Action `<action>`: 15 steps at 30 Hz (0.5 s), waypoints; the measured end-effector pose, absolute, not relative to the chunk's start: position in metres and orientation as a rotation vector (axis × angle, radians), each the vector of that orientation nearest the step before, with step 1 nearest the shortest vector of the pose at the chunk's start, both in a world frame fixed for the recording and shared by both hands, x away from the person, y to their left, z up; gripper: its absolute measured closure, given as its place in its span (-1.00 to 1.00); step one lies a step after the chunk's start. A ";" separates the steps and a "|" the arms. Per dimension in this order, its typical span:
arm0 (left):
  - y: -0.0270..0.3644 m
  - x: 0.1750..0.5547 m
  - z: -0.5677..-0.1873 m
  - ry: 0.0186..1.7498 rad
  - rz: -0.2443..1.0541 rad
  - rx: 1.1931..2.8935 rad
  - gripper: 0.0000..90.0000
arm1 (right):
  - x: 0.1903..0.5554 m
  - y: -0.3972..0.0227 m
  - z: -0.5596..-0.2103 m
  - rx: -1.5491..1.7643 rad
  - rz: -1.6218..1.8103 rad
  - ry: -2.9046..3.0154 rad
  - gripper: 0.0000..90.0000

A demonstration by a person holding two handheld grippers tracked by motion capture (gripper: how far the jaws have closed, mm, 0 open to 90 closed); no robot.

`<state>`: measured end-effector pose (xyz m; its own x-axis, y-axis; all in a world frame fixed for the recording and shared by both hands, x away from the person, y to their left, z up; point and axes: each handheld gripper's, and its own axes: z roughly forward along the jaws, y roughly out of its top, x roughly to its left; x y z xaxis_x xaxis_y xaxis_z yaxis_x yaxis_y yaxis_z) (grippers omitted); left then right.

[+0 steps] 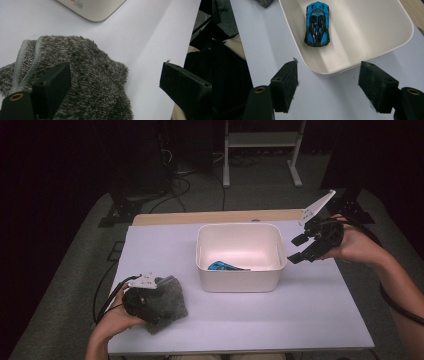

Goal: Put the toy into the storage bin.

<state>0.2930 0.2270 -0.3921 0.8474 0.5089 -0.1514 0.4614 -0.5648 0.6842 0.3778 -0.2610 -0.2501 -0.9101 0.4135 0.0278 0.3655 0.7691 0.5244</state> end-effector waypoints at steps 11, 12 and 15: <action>0.227 0.293 -0.392 0.704 0.080 2.262 -0.78 | 0.370 -0.280 -0.266 0.674 0.841 2.872 -0.32; 0.227 0.293 -0.392 0.702 0.082 2.263 -0.78 | 0.369 -0.282 -0.268 0.681 0.841 2.871 -0.32; 0.227 0.293 -0.392 0.702 0.082 2.261 -0.78 | 0.368 -0.287 -0.274 0.697 0.849 2.871 -0.32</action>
